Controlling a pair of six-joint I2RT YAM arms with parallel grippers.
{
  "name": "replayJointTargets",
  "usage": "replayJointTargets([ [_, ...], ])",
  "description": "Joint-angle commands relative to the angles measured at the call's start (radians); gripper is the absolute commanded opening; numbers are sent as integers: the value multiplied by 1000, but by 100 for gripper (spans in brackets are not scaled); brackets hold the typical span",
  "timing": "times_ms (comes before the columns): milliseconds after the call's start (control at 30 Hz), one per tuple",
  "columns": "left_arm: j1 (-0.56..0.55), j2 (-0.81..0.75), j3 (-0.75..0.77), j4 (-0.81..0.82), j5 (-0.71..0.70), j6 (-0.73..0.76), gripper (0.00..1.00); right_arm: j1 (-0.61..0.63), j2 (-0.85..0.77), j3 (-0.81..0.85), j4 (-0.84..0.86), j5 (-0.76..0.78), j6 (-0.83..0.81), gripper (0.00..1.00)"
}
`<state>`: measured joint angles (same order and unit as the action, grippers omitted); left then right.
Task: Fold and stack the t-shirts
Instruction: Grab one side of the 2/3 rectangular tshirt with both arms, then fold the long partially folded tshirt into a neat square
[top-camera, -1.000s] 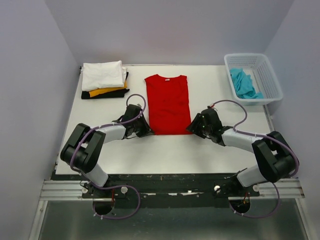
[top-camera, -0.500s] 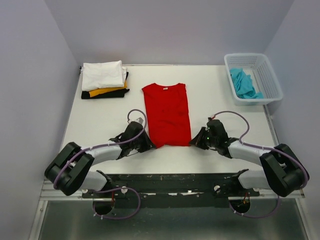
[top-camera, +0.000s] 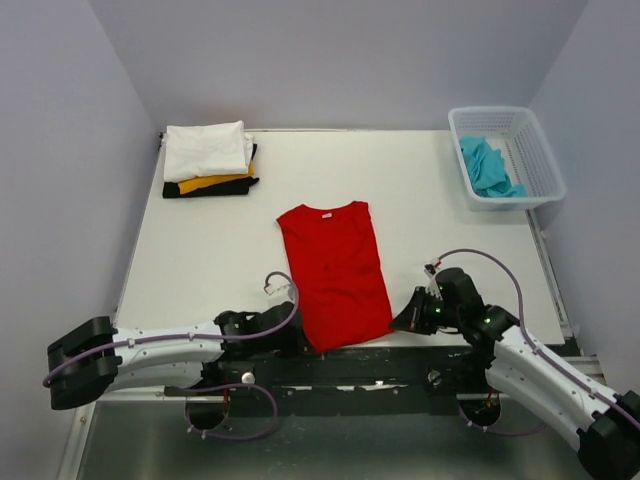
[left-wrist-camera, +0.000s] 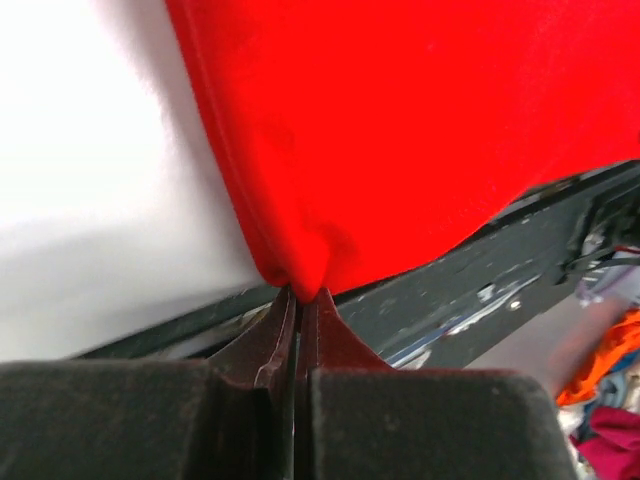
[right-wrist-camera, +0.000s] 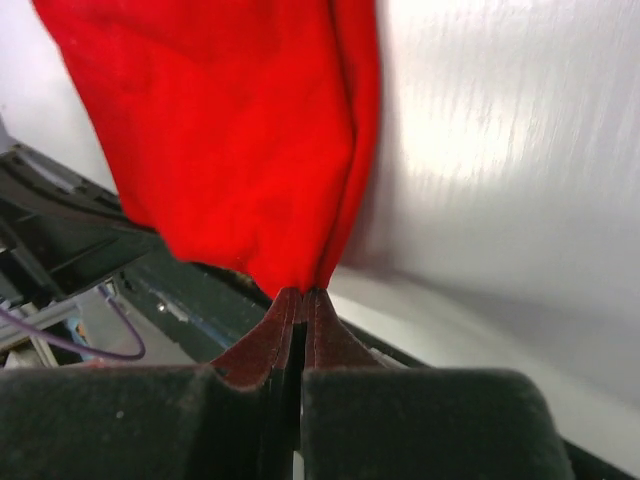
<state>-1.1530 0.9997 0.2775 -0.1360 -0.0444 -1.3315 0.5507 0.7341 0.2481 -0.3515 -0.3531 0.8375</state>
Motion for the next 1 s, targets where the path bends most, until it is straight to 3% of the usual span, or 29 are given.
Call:
replayJointTargets([
  [0, -93, -107, 44, -332, -165, -97, 0, 6, -129, -10, -181, -57, 12, 1],
  [167, -108, -179, 134, -409, -239, -19, 0, 6, -143, 75, -175, 19, -27, 1],
  [400, -76, -263, 235, -444, -382, 32, 0, 6, -93, 190, 42, 133, 28, 1],
  [600, 148, -282, 280, -296, -271, 231, 0, 6, 39, 348, 139, 296, 19, 1],
  [967, 451, -11, 600, -365, -232, 444, 0, 2, 418, 671, 218, 490, -95, 1],
])
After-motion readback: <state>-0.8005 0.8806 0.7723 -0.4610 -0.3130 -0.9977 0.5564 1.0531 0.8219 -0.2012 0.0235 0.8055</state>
